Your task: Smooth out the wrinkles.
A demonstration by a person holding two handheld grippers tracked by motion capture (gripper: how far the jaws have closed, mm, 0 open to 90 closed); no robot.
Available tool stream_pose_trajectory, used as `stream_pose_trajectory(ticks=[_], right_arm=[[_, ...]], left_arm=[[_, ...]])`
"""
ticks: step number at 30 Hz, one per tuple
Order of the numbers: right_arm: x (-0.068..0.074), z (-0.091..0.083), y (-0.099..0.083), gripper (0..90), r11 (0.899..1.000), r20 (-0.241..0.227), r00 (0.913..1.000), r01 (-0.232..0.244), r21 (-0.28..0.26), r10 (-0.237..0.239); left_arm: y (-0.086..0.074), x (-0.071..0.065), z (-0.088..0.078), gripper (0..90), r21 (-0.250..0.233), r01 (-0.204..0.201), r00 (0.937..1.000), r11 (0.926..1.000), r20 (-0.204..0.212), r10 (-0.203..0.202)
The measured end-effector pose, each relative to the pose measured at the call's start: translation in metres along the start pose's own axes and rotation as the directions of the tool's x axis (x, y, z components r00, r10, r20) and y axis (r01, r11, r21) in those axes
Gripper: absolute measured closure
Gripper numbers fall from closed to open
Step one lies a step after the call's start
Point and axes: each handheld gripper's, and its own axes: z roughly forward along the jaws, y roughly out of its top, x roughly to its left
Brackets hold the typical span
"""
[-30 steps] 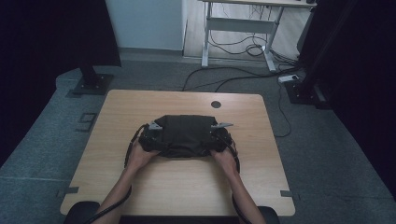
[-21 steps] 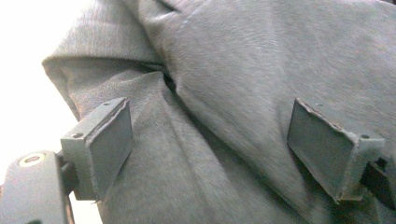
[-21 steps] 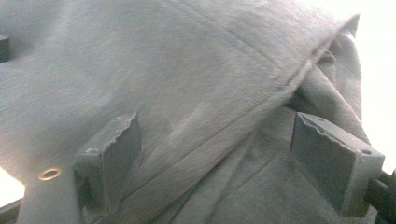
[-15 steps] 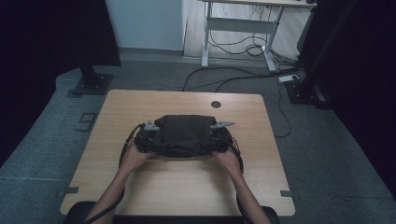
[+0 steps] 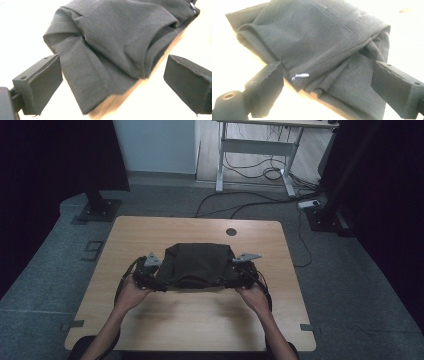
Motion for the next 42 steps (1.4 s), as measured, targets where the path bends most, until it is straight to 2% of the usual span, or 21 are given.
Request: stream_pose_trajectory(ticks=[7, 13, 17, 21, 25, 31, 33, 36, 38, 42], right_arm=[[0.002, -0.024, -0.012, 5.5, 1.0, 0.016, 0.9997, 0.019, -0.015, -0.018], [0.004, -0.04, -0.026, 4.0, 1.0, 0.022, 0.9997, 0.01, -0.025, -0.009], [0.003, -0.046, -0.04, 3.0, 1.0, 0.031, 0.9995, -0.004, -0.019, 0.004], [0.0, -0.045, -0.058, 1.8, 1.0, 0.036, 0.999, -0.024, 0.0, 0.024], [-0.004, -0.041, -0.076, 1.1, 0.999, 0.044, 0.9981, -0.045, 0.03, 0.044], [-0.01, -0.03, -0.102, 0.9, 0.995, 0.054, 0.9966, -0.066, 0.077, 0.062], [-0.012, -0.025, -0.109, 0.0, 0.993, 0.057, 0.9964, -0.068, 0.092, 0.063], [-0.014, -0.022, -0.114, 0.0, 0.993, 0.064, 0.9957, -0.073, 0.096, 0.067], [-0.014, -0.02, -0.119, 0.0, 0.996, 0.094, 0.9949, -0.044, 0.078, 0.036], [-0.014, -0.018, -0.119, 0.0, 0.996, 0.103, 0.9937, -0.052, 0.067, 0.045]], left_arm=[[-0.018, -0.001, -0.019, 0.1, -0.013, 0.009, 0.9998, 0.9999, -0.018, -0.009], [-0.038, -0.001, -0.03, 0.0, -0.02, 0.019, 0.9992, 0.9996, -0.036, -0.02], [-0.056, -0.001, -0.032, 0.0, -0.013, 0.036, 0.9984, 0.9993, -0.044, -0.036], [-0.074, 0.0, -0.028, 0.0, 0.01, 0.06, 0.9973, 0.9981, -0.043, -0.06], [-0.09, 0.001, -0.02, 0.0, 0.055, 0.075, 0.9962, 0.9957, -0.049, -0.072], [-0.106, 0.005, -0.005, 0.0, 0.122, 0.096, 0.9945, 0.9879, -0.054, -0.09], [-0.109, 0.008, -0.004, 0.0, 0.113, 0.126, 0.9918, 0.9856, -0.035, -0.123], [-0.11, 0.01, -0.004, 0.0, 0.102, 0.128, 0.9914, 0.9864, -0.038, -0.125], [-0.11, 0.01, -0.003, 0.0, 0.097, 0.13, 0.9911, 0.9867, -0.04, -0.127], [-0.11, 0.009, -0.003, 0.0, 0.098, 0.133, 0.9907, 0.9863, -0.042, -0.129]])
